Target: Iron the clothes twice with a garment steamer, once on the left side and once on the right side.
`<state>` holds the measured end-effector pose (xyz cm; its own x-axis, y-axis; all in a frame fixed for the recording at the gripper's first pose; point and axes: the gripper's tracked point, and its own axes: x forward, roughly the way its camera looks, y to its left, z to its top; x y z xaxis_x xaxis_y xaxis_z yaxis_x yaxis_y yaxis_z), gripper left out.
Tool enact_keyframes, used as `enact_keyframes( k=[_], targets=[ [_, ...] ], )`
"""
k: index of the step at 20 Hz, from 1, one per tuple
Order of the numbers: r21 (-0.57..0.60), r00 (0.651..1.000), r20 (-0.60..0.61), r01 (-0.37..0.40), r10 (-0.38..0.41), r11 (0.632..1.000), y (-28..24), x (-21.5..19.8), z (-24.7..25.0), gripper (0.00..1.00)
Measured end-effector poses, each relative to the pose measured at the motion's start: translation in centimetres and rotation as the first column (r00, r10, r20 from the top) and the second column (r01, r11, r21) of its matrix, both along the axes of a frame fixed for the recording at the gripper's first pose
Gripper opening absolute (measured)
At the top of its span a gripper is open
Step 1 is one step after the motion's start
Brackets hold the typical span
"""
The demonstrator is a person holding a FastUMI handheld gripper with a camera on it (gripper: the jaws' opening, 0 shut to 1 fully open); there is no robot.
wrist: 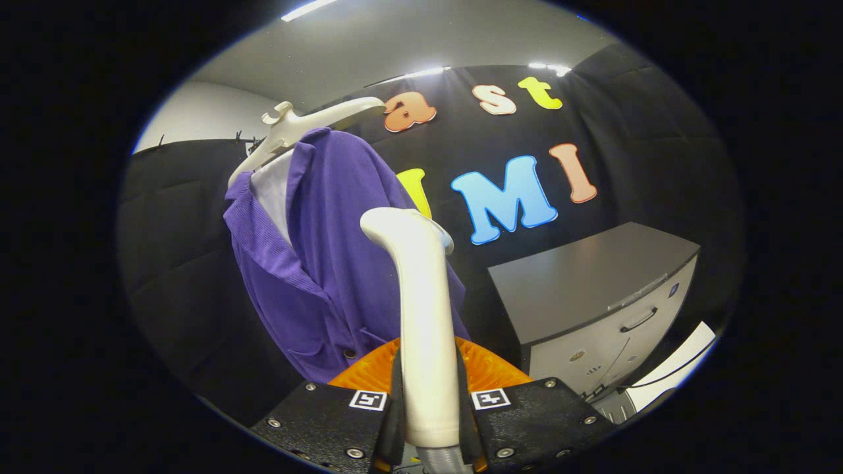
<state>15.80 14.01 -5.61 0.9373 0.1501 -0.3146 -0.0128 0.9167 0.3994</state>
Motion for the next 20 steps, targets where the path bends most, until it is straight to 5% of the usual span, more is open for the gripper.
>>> enact_keyframes(
  k=[4,10,20],
  targets=[
    [-0.004,0.993,-0.082,0.082,-0.082,0.997,-4.5,-1.1,-4.7,0.32],
    [0.014,0.987,-0.024,0.160,-0.159,0.987,-6.9,-3.7,-4.4,0.32],
    [-0.181,0.949,0.308,0.131,-0.070,0.975,-0.2,-1.4,8.9,0.32]
  ],
)
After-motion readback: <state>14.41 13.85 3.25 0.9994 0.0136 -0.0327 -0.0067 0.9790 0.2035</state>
